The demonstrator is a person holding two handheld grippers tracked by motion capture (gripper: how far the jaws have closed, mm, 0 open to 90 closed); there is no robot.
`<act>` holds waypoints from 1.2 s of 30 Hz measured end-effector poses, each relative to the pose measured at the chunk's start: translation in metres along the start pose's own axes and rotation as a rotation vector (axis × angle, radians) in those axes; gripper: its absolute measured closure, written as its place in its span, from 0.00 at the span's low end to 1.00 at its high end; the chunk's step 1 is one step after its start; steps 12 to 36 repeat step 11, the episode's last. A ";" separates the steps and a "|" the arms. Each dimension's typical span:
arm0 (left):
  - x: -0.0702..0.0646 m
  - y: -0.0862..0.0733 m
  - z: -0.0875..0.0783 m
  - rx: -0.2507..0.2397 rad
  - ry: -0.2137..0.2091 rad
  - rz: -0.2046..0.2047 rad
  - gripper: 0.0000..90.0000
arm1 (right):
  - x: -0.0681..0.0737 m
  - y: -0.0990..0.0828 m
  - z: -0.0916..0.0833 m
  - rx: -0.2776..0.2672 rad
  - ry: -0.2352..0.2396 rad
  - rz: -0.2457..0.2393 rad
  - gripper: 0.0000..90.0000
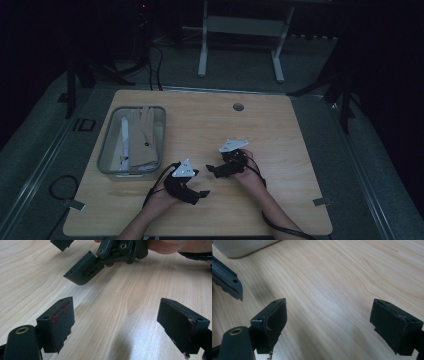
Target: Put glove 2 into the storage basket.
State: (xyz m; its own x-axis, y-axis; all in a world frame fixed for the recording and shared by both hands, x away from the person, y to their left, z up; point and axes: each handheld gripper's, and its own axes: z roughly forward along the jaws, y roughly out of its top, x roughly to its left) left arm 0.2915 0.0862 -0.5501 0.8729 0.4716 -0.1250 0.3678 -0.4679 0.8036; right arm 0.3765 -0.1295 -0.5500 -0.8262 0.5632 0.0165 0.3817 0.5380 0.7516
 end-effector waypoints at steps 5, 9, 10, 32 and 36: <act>-0.001 0.000 0.000 -0.013 0.001 0.002 0.16 | 0.001 -0.008 -0.002 0.007 -0.011 0.010 0.16; -0.001 0.000 0.000 -0.022 0.004 -0.006 0.16 | 0.000 -0.008 -0.002 0.000 -0.012 0.009 0.16; 0.000 0.000 0.000 -0.023 0.006 -0.008 0.16 | 0.000 -0.008 -0.003 -0.005 -0.012 0.010 0.16; 0.000 0.000 0.000 -0.022 0.005 -0.007 0.16 | 0.000 -0.008 -0.003 -0.006 -0.018 0.009 0.16; 0.000 0.000 0.000 -0.022 0.005 -0.007 0.16 | 0.000 -0.008 -0.003 -0.006 -0.018 0.009 0.16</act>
